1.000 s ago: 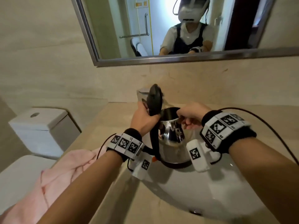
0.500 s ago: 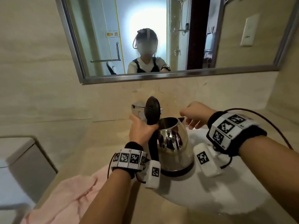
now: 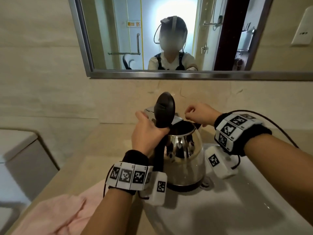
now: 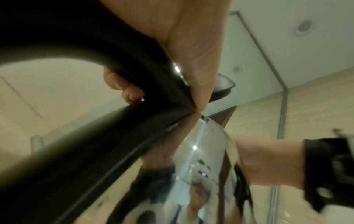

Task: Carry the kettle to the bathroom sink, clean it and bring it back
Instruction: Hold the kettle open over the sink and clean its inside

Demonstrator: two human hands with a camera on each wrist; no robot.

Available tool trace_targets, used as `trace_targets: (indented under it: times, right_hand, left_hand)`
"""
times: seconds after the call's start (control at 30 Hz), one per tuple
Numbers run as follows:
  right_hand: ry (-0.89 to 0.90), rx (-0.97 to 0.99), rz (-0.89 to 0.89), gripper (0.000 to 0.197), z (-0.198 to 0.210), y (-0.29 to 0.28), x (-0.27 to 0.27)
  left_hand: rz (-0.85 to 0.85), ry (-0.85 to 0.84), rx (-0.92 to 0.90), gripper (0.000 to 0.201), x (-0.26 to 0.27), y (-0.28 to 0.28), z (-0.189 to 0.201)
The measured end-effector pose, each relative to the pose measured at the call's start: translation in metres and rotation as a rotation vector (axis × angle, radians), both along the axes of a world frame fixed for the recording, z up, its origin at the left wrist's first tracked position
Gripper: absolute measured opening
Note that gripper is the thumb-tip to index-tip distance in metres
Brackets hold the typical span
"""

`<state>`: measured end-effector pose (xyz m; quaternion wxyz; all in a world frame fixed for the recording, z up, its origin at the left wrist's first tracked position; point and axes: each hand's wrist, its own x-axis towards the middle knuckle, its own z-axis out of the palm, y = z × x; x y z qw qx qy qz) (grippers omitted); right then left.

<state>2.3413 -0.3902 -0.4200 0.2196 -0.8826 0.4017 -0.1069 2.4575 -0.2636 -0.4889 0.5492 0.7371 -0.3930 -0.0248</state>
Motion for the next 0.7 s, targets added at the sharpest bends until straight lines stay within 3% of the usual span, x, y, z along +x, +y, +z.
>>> trace_targets:
  times: [0.17, 0.27, 0.43, 0.7]
  right_hand:
    - [-0.047, 0.005, 0.107, 0.038, -0.020, -0.018, 0.025]
    - [-0.106, -0.038, 0.159, 0.034, -0.028, -0.026, 0.035]
    - [-0.145, -0.065, 0.093, 0.021, -0.036, -0.031, 0.043]
    - [-0.139, -0.087, 0.067, 0.028, -0.036, -0.028, 0.043]
  left_hand:
    - [0.022, -0.033, 0.012, 0.063, 0.001, -0.003, -0.005]
    - [0.034, -0.042, 0.007, 0.061, 0.001, -0.004, -0.003]
    - [0.036, -0.051, 0.022, 0.062, 0.001, -0.006, -0.006]
    - [0.036, -0.055, 0.016, 0.060, -0.001, -0.002, -0.001]
